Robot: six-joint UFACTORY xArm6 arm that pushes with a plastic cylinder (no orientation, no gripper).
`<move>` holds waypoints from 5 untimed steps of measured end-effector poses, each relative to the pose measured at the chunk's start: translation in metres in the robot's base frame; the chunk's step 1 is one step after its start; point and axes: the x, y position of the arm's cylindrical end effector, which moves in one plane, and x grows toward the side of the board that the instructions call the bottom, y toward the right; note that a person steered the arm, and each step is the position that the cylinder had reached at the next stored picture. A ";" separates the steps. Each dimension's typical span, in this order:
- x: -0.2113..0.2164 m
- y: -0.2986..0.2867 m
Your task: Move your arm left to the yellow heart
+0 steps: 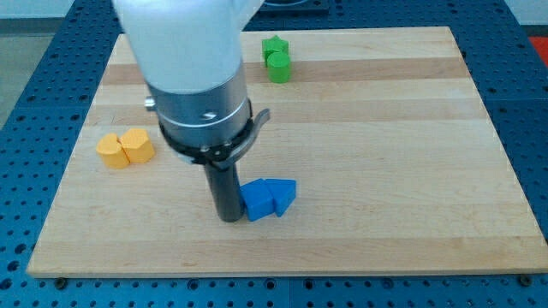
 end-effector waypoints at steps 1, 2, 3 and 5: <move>0.000 0.001; 0.000 0.001; 0.000 -0.015; 0.000 -0.090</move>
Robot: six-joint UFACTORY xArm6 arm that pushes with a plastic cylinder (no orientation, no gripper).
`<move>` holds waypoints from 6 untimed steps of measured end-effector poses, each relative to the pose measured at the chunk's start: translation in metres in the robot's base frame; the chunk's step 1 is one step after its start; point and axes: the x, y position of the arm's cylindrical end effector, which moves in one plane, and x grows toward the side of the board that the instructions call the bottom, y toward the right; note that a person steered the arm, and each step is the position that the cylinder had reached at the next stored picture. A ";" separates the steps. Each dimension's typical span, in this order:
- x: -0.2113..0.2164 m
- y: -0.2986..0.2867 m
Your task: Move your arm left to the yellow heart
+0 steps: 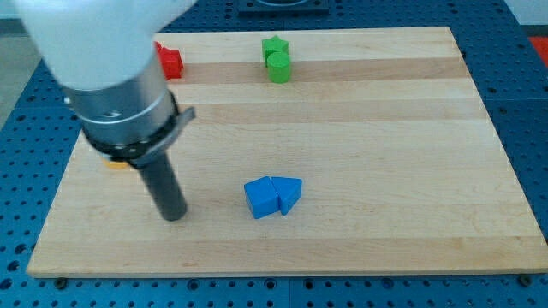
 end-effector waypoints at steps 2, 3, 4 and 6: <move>0.000 -0.068; 0.000 -0.108; -0.001 -0.148; -0.047 -0.150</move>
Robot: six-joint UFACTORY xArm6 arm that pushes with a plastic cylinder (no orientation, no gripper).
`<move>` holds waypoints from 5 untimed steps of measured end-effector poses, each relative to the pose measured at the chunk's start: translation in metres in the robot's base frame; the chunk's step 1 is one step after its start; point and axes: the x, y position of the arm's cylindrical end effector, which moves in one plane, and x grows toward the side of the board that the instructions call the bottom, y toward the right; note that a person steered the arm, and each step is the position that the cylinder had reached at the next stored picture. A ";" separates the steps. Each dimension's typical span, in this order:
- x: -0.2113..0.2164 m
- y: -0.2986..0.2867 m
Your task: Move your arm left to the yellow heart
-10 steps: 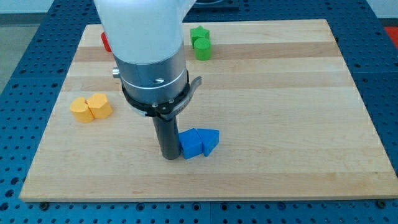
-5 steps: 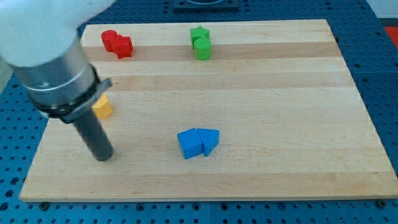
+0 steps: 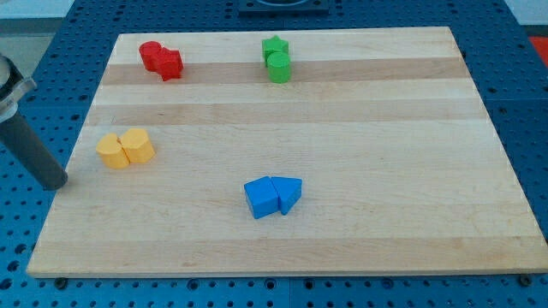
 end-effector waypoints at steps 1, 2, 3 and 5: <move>-0.015 0.000; -0.020 0.003; -0.047 0.023; -0.076 0.072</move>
